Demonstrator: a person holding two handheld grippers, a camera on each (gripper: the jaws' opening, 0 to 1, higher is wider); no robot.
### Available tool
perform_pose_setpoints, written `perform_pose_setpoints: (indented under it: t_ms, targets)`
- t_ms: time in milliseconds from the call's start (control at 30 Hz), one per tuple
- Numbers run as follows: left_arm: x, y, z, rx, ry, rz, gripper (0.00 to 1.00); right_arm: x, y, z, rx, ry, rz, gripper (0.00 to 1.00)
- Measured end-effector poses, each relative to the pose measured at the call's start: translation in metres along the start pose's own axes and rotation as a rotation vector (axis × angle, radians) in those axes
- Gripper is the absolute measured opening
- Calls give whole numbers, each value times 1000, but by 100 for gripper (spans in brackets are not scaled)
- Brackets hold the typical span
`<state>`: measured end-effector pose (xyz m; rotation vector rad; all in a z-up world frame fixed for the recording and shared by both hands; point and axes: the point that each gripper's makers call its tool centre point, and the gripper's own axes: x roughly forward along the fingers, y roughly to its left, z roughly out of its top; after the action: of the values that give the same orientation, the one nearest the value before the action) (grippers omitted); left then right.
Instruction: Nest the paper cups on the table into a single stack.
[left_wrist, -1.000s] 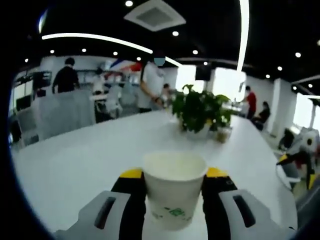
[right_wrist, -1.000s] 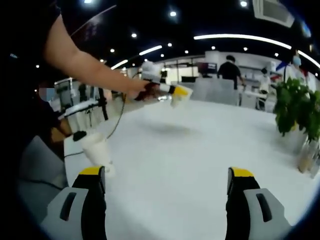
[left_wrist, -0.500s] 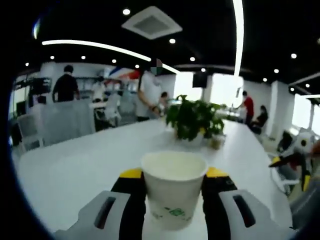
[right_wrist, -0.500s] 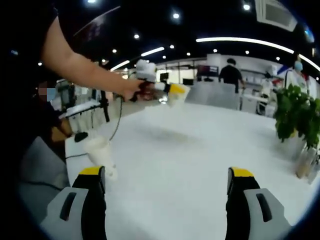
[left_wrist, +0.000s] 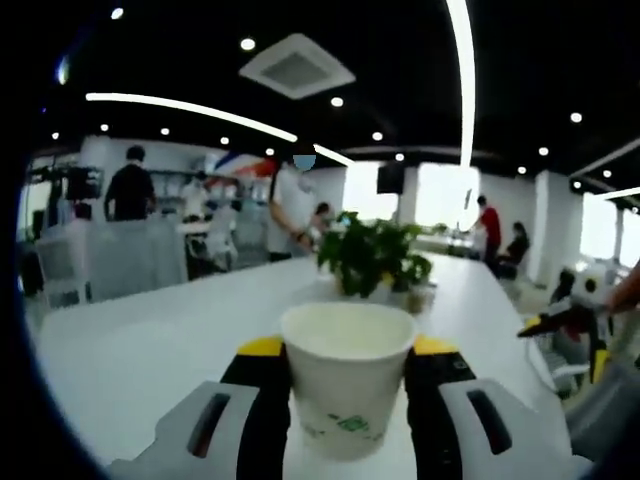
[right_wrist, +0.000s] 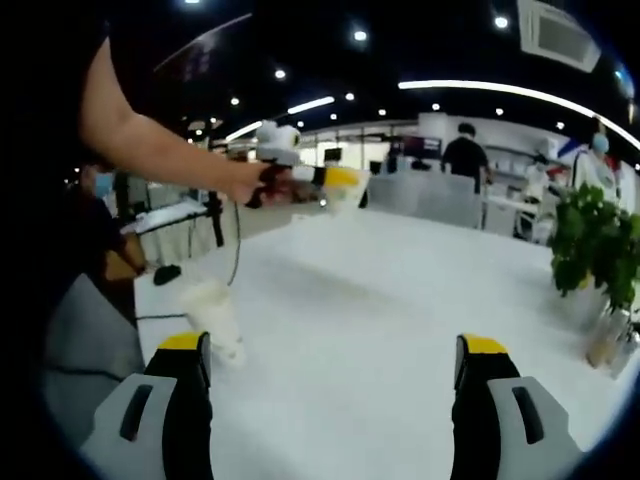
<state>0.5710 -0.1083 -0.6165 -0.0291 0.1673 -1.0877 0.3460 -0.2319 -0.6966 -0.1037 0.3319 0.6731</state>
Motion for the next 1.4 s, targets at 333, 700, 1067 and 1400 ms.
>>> perform_pose_setpoints:
  t_ms: [333,700,1067,1400]
  targets:
    - [-22,-21,5,18,-25,-1,42,-2,9,4,-10,-12,13,100]
    - [-40,-36,6,14,-54,-2,42,-2,18,9,-30,-11,35,100]
    - [-53,-54,14,20,-77,-12,43,0,26,19,-50,-18,50,100]
    - [-63,-75,13,17,-85,-20,43,-3,27,25,-52,-23,45,100]
